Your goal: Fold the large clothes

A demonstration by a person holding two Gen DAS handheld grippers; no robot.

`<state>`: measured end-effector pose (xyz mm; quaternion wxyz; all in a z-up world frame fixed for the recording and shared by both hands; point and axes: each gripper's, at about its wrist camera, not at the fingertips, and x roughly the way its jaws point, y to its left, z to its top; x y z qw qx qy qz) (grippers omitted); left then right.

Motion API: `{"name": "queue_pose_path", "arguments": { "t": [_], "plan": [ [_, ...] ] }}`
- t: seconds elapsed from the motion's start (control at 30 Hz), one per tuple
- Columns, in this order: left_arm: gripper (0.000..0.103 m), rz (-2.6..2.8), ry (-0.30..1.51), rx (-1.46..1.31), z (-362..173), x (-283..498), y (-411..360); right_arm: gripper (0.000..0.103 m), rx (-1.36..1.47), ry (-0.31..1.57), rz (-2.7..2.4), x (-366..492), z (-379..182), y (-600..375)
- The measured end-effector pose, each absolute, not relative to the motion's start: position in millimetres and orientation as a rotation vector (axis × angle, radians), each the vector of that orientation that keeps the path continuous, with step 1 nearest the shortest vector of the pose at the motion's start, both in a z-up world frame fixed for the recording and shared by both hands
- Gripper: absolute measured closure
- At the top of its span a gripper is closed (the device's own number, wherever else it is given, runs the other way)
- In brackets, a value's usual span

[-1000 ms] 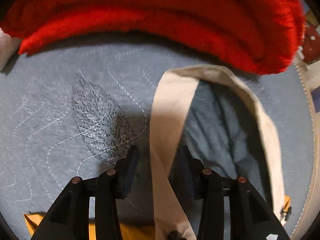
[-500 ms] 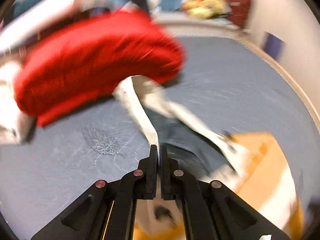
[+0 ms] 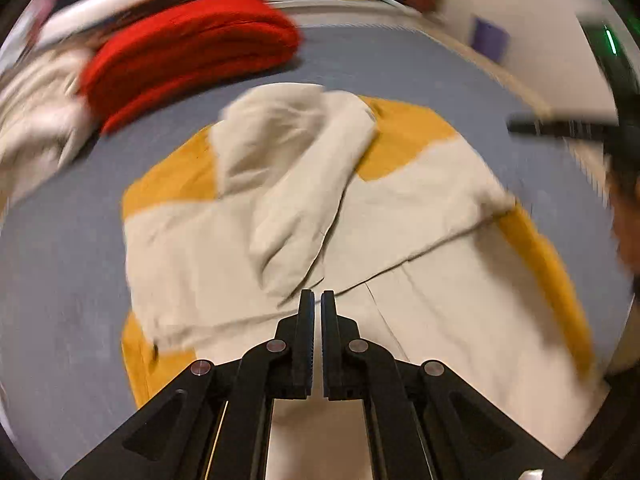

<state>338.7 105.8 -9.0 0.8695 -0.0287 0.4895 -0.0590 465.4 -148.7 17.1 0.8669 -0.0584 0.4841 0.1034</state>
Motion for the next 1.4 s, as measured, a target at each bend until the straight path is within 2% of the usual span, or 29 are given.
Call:
{"name": "queue_pose_path", "arguments": {
  "t": [0.13,0.17,0.2,0.23,0.47,0.67,0.73,0.8,0.9,1.0,1.03,1.1,1.13,1.2,1.27,1.33,1.4],
  "plan": [
    [0.094,-0.037,1.026,-0.324,-9.4,358.2,141.3,0.09,-0.085,1.024,0.248,462.3,14.3,-144.7],
    [0.088,-0.038,1.027,-0.386,-14.9,365.9,150.1,0.09,-0.073,1.026,0.255,462.0,13.2,-143.8],
    [0.075,-0.047,1.034,-0.427,-22.4,374.0,157.4,0.09,-0.058,1.026,0.261,461.7,12.2,-143.0],
    [0.072,-0.04,1.054,-0.455,-32.5,382.9,164.6,0.09,-0.045,1.024,0.263,461.7,10.9,-141.6],
    [0.071,-0.051,1.06,-0.717,-67.2,407.4,203.3,0.09,-0.037,0.965,0.326,458.9,9.6,-120.9],
    [0.072,-0.038,1.053,-0.665,-77.1,421.4,191.9,0.09,-0.008,0.962,0.436,458.8,2.7,-101.9],
    [0.075,-0.025,1.062,-0.66,-83.6,421.6,191.1,0.09,0.01,0.967,0.48,458.3,0.7,-96.4],
    [0.101,-0.039,1.045,-0.658,-83.1,422.4,189.2,0.09,0.013,0.963,0.518,456.7,0.3,-90.9],
    [0.102,-0.081,0.969,-0.555,-54.5,419.4,171.7,0.09,0.015,0.955,0.558,454.5,0.6,-86.2],
    [0.103,-0.282,0.879,-0.519,-20.2,411.5,139.5,0.086,0.031,0.946,0.565,453.7,1.0,-86.6],
    [0.102,-0.373,0.875,-0.458,-11.2,406.9,116.0,0.081,0.047,0.941,0.561,454.2,1.6,-89.2],
    [0.1,-0.466,0.95,-0.358,-16.5,403.9,82.5,0.069,0.104,0.928,0.558,456.1,4.1,-97.3],
    [0.1,-0.523,1.056,-0.31,-33.3,404.0,62.4,0.062,0.135,0.922,0.549,458.2,5.0,-101.7],
    [0.099,-0.502,1.206,-0.26,-62.8,404.2,47.4,0.057,0.196,0.918,0.525,462.1,5.2,-112.1],
    [0.099,-0.443,1.249,-0.291,-73.3,406.1,56.0,0.056,0.229,0.939,0.508,467.7,1.2,-117.7],
    [0.093,-0.424,1.222,-0.428,-69.4,409.6,81.2,0.056,0.24,0.972,0.496,471.9,-6.4,-119.6],
    [0.079,-0.369,1.164,-0.558,-62.1,412.1,114.6,0.056,0.228,1.003,0.496,474.4,-14.3,-116.5]
  ]
}}
